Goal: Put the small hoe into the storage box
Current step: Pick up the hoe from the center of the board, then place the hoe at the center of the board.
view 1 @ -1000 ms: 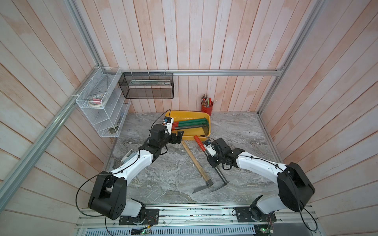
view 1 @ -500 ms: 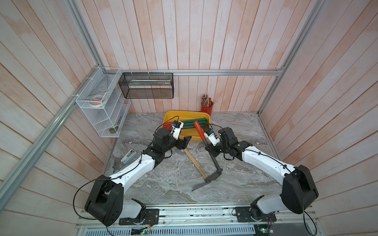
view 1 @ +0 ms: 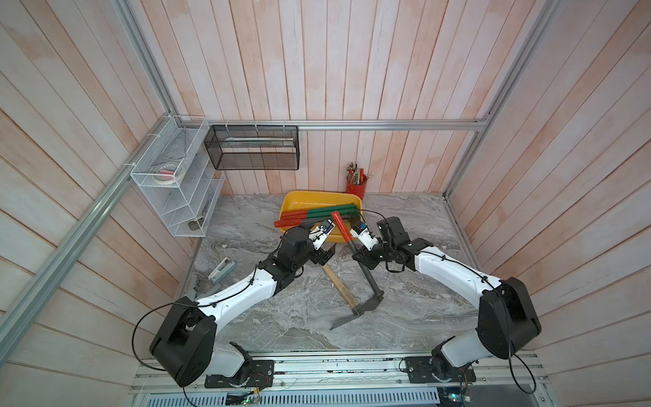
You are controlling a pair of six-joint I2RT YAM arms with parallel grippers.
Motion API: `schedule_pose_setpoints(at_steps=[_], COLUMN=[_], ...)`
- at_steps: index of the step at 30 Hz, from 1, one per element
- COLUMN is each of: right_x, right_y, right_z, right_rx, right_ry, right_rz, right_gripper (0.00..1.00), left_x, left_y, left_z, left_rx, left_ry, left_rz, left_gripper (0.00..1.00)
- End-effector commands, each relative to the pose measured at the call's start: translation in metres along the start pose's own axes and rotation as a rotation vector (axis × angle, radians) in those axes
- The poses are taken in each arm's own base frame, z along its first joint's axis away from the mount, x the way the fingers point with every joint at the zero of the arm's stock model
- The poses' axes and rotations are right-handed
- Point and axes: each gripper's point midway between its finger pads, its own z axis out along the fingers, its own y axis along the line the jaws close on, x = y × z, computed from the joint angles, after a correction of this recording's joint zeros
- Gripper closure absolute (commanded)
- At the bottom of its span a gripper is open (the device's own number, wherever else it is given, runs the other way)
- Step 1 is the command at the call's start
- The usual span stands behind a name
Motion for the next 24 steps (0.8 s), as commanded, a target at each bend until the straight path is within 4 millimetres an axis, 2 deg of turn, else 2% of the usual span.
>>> schedule_pose_setpoints(at_steps=[1, 5, 8, 10, 13, 20, 24], right_x=[-0.032, -0.045, -0.047, -0.046, -0.037, -0.007, 0.005], right_y=[-0.006, -0.014, -0.023, -0.025, -0.028, -0.026, -0.025], right_z=[-0.026, -0.030, -0.022, -0.014, 0.001, 0.044, 0.061], right_rx=[-0.021, -0.070, -0.091, -0.099, -0.082, -0.001, 0.031], right_ry=[-0.095, -0.187, -0.185, -0.168, -0.108, 0.054, 0.123], right_rz=[0.020, 0.083, 0.112, 0.107, 0.082, 0.015, -0.026], right_gripper=[1.00, 1.00, 1.00, 1.00, 1.00, 1.00, 1.00], left_x=[-0.001, -0.011, -0.016, -0.011, -0.009, -0.034, -0.030], left_y=[0.003, -0.040, -0.077, -0.091, -0.083, -0.045, -0.034], left_z=[0.005, 0.004, 0.005, 0.005, 0.004, -0.013, -0.018], left_rx=[-0.005, 0.152, 0.234, 0.240, 0.186, 0.090, 0.075], left_ry=[0.039, -0.010, 0.000, 0.035, 0.045, -0.045, -0.057], left_rz=[0.063, -0.015, 0.016, 0.053, 0.074, 0.005, -0.053], left_gripper=[0.00, 0.01, 0.01, 0.01, 0.01, 0.01, 0.01])
